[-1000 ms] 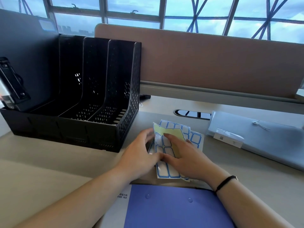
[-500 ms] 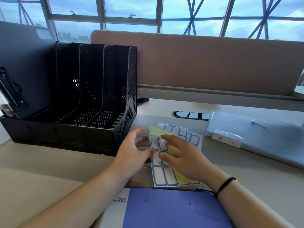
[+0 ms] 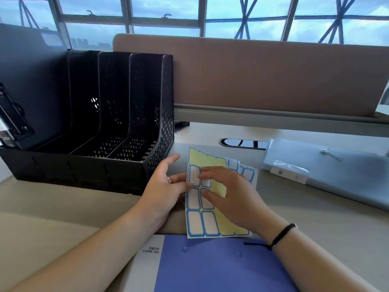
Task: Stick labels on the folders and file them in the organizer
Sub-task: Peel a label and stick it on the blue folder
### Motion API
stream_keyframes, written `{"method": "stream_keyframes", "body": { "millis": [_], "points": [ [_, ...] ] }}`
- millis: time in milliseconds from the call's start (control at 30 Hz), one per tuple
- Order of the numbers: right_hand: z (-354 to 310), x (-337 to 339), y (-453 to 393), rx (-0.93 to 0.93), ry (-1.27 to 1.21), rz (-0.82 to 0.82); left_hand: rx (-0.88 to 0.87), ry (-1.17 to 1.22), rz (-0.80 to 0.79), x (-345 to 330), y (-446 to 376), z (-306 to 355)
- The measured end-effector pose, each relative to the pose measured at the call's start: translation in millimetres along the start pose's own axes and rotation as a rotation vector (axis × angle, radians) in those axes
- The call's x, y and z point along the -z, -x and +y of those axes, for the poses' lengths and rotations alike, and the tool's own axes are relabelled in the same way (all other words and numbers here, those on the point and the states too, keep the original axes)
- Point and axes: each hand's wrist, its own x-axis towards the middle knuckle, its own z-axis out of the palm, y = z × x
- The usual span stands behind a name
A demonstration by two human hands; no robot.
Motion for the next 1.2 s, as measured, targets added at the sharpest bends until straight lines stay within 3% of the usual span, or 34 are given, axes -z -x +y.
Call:
{"method": "stream_keyframes", "body": {
  "millis": [333, 600, 967, 1200],
  "points": [
    [-2.5, 3.1, -1.0, -0.066, -0.05, 0.048, -0.078, -0.076, -0.157, -6.3, 11.1, 3.3],
    [-5.7, 6.7, -4.8, -0.03, -0.016, 0.026, -0.166, -0.22, -0.176, -6.2, 9.5, -2.2],
    [-5.5, 8.9, -7.1, -0.06, -0.128, 0.239, -0.203, -0.246, -0.183, -4.5, 8.2, -4.1],
    [-3.6, 8.6, -6.5, -0.119, -0.211, 0.228, -0.197, -0.334, -0.13, -2.3, 4.6, -6.8]
  ]
}}
